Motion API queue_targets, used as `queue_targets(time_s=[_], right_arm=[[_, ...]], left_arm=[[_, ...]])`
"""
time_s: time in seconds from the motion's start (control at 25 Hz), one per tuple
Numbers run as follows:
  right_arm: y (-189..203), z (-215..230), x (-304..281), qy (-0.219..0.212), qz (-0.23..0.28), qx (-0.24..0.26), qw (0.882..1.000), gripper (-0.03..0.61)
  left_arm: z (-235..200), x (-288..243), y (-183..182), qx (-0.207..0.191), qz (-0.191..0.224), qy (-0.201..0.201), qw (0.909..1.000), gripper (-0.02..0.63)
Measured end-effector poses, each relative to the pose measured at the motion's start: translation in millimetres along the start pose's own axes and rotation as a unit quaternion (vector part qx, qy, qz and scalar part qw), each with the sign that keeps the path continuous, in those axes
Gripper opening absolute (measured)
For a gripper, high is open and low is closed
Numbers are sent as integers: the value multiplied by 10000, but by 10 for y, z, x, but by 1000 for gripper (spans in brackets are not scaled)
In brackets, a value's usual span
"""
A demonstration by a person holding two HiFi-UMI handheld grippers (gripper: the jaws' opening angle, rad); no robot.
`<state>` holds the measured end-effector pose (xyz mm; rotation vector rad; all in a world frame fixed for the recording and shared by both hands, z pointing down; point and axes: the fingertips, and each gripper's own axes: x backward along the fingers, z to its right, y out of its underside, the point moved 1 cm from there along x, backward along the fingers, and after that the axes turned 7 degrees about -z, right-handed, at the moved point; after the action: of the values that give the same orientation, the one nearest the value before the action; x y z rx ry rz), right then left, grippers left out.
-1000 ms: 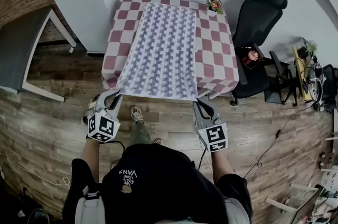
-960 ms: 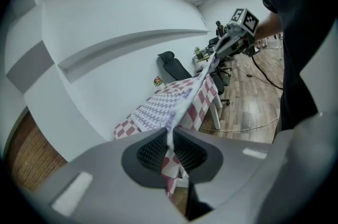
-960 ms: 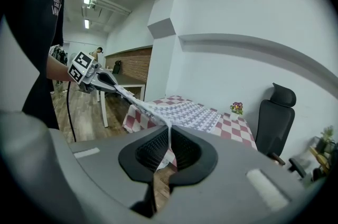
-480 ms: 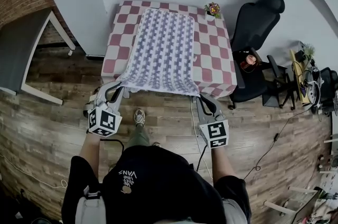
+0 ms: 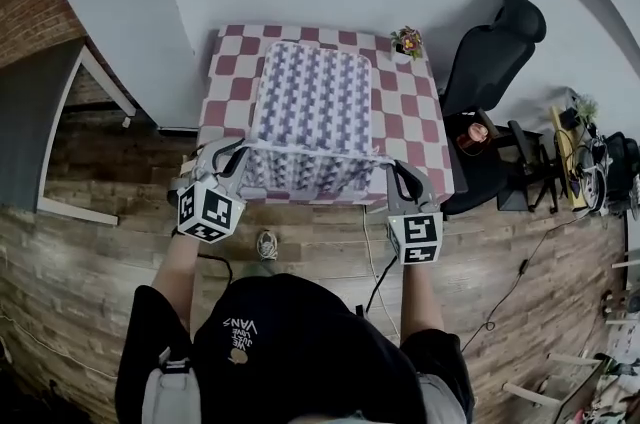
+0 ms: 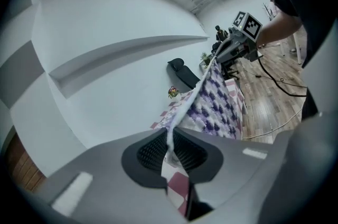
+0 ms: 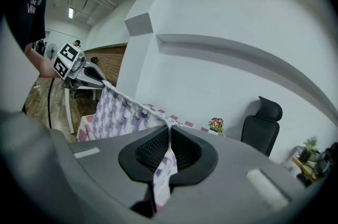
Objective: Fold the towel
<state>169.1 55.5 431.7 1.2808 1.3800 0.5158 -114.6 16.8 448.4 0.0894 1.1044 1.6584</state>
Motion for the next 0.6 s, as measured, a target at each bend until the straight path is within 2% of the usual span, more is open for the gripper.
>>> queue_targets(time_s=[0.28,0.6], right_arm=[[-158,238,-597,335,-274,-99,9990,20],[-181,489,-1071,630,-675,-37,9957,20]], left_arm=[[-438,-671,5,-43,59,418,9991,34],[-630,-1256,9,-250,47,828,9962,34]])
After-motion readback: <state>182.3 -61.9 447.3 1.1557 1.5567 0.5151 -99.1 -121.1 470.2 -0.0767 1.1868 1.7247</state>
